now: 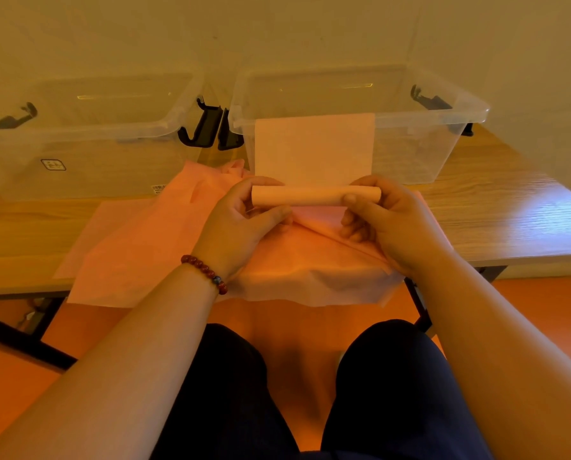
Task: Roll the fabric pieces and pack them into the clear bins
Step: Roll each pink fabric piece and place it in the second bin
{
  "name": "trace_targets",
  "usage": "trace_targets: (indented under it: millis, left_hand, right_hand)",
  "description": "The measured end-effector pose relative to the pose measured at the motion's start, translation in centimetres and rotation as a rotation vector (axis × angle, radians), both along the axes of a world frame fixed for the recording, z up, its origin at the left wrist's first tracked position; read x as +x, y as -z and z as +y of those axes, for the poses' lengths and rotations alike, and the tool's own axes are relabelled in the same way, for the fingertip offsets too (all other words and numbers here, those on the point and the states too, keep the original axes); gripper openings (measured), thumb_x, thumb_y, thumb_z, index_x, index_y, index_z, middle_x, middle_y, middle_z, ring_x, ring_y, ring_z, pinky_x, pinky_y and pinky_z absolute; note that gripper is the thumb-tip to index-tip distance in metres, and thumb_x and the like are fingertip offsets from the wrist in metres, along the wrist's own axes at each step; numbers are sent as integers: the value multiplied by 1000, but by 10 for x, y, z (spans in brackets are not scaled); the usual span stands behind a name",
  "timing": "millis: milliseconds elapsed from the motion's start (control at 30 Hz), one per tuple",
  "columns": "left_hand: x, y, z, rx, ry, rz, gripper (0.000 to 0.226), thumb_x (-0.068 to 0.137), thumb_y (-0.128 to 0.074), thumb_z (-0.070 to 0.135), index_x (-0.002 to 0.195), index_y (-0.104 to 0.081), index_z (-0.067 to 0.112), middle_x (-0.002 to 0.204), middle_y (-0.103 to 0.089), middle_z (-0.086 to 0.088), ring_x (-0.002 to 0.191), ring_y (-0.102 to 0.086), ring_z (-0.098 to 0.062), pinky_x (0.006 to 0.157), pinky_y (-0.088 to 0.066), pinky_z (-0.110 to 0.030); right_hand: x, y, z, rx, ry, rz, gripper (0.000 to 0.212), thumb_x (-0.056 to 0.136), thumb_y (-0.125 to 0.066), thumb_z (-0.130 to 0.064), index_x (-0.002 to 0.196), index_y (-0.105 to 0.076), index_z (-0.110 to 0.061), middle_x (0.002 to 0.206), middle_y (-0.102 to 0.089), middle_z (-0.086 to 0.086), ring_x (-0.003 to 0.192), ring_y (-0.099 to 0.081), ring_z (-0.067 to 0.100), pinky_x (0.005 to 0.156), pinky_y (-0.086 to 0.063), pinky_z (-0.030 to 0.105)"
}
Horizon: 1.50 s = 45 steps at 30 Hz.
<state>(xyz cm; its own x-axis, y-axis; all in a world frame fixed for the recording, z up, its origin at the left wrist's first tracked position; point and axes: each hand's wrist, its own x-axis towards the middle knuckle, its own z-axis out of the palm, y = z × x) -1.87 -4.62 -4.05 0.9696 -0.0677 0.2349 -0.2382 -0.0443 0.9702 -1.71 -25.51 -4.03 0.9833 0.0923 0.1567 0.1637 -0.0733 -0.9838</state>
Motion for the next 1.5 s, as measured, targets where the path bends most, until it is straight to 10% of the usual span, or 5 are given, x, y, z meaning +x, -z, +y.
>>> trace_targets:
  millis: [200,600,700,1500]
  left_hand:
    - [2,2,0,-12,9,16,23,85,-65,2,95,-59,22,71,-70,11,70,-68,-7,67,-56,-22]
    - [1,3,0,42,-42,24,6,86,-67,21,82,-62,20,68,-71,6,67,-67,-7,68,-56,-23]
    - [2,3,0,25,-41,45,5,86,-66,22,85,-62,20,67,-71,6,67,-67,-8,69,-57,-25]
    - [1,1,-1,-30,37,45,26,84,-65,0,98,-61,22,82,-68,5,71,-68,-7,65,-55,-19]
  right_hand:
    - [1,0,-2,-18,-39,21,27,87,-68,-6,101,-61,-27,75,-68,2,73,-68,19,65,-56,27]
    - [1,0,-1,-21,-22,10,4,94,-60,-19,97,-62,-18,67,-68,-2,66,-66,13,59,-52,22]
    - [2,1,-3,4,-49,35,30,86,-69,-8,105,-60,-30,72,-69,4,70,-67,21,65,-56,28]
    - [0,-2,0,23,8,24,8,92,-64,-17,99,-62,-17,71,-70,-2,68,-69,17,60,-54,26]
